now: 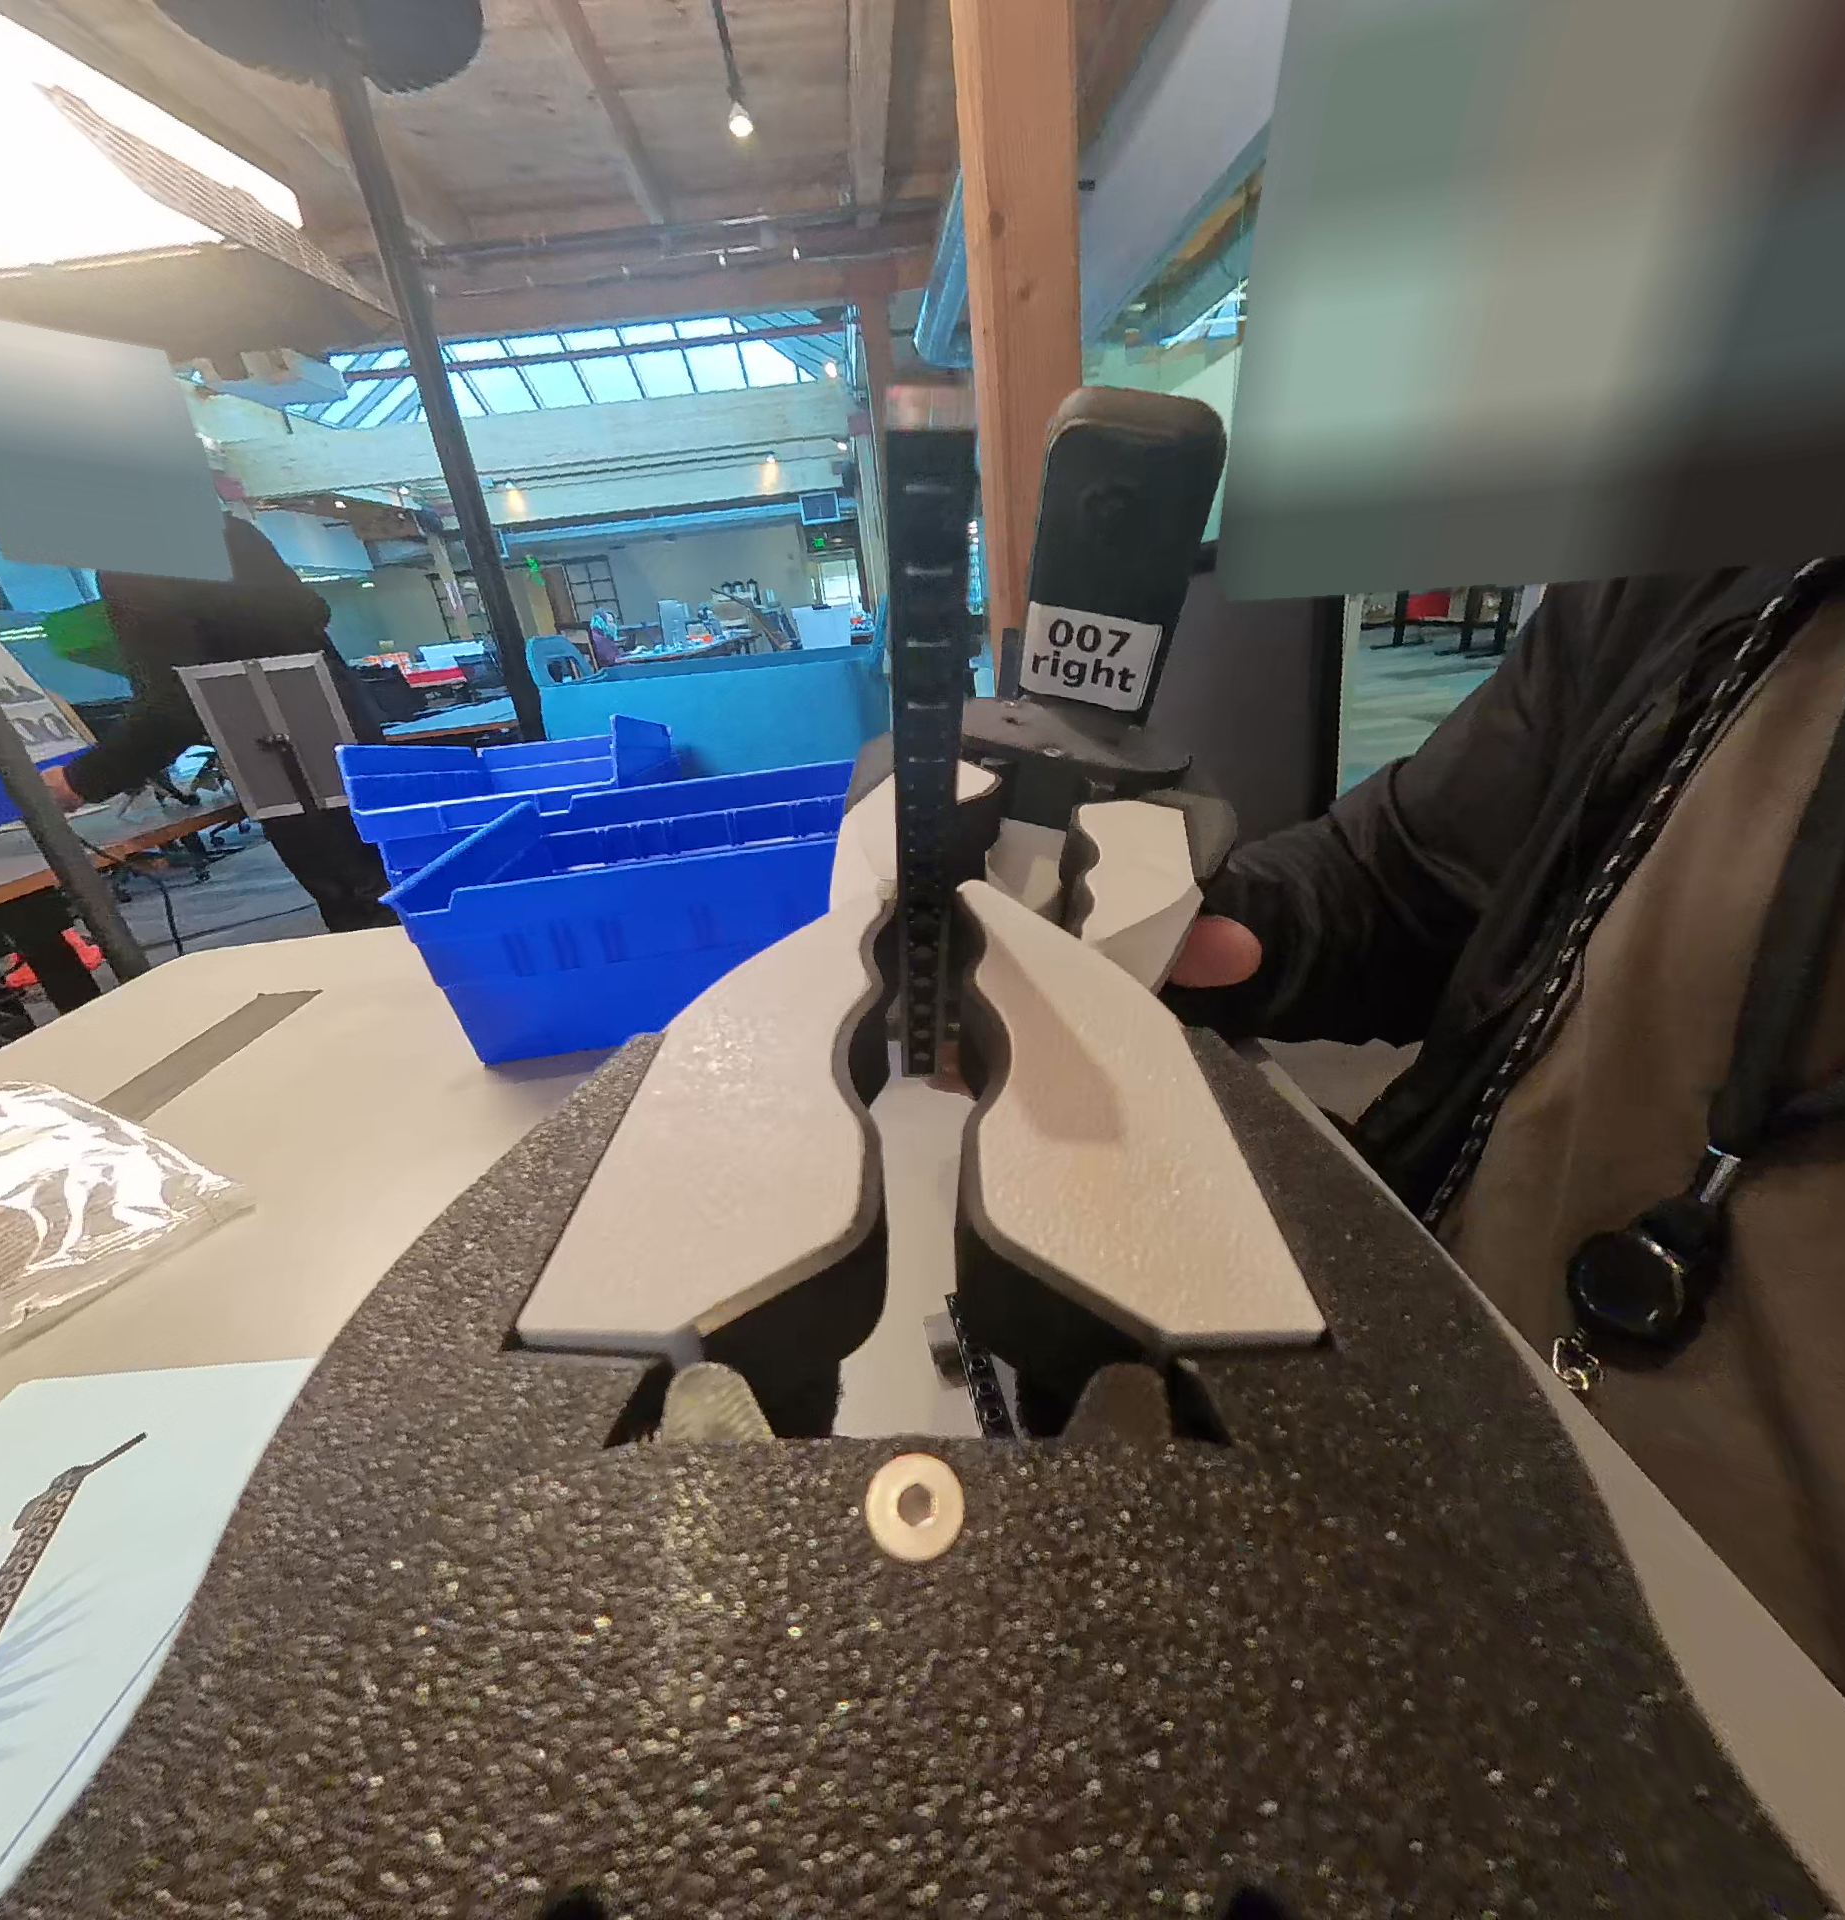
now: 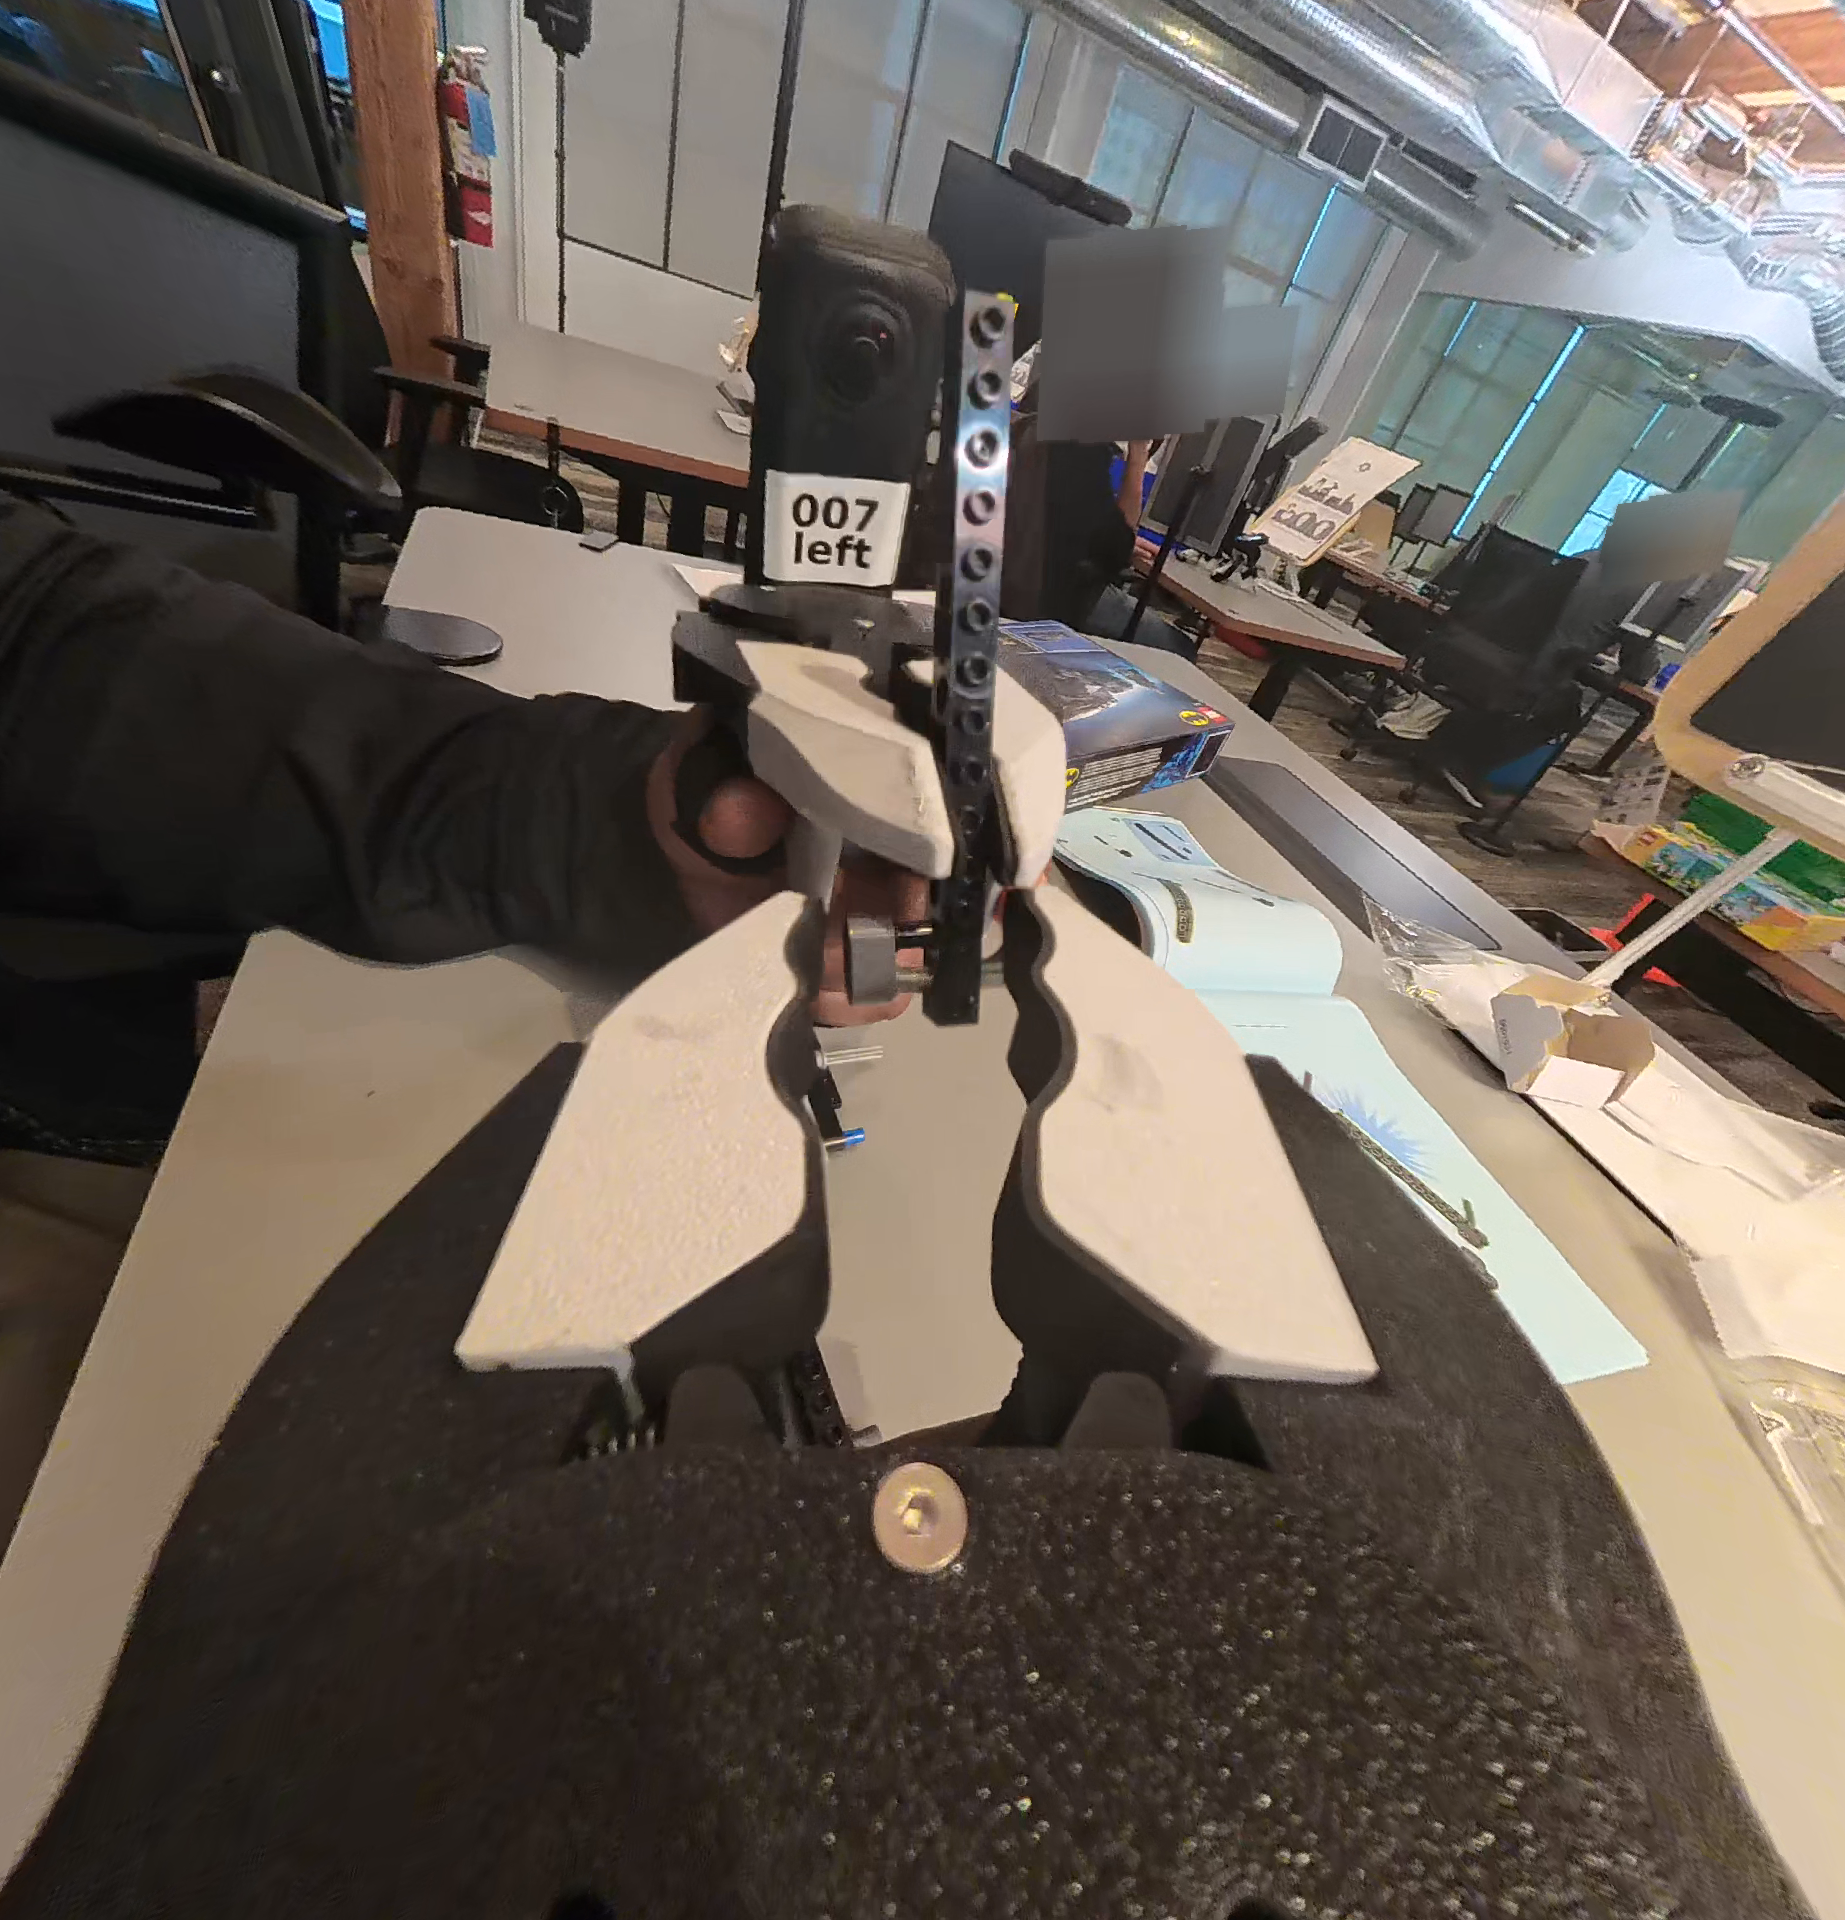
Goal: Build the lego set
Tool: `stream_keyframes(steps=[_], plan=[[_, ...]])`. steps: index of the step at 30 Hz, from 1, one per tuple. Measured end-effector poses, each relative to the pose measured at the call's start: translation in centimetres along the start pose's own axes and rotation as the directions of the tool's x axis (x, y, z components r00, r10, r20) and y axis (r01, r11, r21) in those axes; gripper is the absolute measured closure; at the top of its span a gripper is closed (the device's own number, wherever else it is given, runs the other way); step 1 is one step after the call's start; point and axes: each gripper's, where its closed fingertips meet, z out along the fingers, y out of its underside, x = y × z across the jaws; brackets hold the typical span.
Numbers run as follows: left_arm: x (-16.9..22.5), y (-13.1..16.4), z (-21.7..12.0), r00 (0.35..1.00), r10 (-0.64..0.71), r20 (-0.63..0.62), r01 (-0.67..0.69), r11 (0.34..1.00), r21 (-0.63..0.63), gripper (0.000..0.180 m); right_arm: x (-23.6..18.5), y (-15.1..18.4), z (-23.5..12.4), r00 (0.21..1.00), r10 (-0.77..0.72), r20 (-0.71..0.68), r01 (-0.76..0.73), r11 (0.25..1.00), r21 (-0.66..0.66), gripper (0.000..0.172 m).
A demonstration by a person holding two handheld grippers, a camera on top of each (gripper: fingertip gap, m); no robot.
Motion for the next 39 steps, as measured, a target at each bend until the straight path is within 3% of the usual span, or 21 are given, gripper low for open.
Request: stream_keyframes(steps=[5, 17, 19, 25, 31, 39], plan=[[0.7, 0.1, 0.3, 0.999, -0.009, -0.038, 0.01, 1.0, 0.01, 0.172, -0.4, 0.3, 0.0, 0.999, -0.01, 0.034, 0.01, 1.0, -0.009, 0.146], [1.0, 0.1, 0.3, 0.996, -0.054, -0.068, 0.057, 0.998, 0.031, 0.172, -0.7, 0.5, 0.0, 0.998, -0.001, 0.063, 0.002, 1.0, -0.015, 0.147], [1.3, 0.2, 0.3, 0.995, -0.06, -0.084, 0.062, 0.998, 0.026, 0.171, -0.7, 0.5, -0.1, 0.998, -0.002, 0.058, 0.003, 1.0, -0.018, 0.155], [0.9, -0.1, 0.4, 0.995, -0.078, -0.067, 0.081, 0.995, 0.051, 0.172, -0.4, 0.2, -0.2, 0.999, 0.009, 0.045, -0.01, 1.0, 0.01, 0.154], [0.1, -0.6, 0.0, 0.995, -0.099, -0.034, 0.101, 0.992, 0.077, 0.172, -0.1, 0.2, -0.2, 0.995, -0.097, -0.014, 0.097, 0.995, 0.004, 0.143], [-0.3, 0.7, 0.3, 0.991, -0.133, -0.02, 0.133, 0.991, 0.005, 0.172, 0.5, 1.4, 0.0, 0.999, -0.032, 0.002, 0.032, 0.998, -0.061, 0.153]])
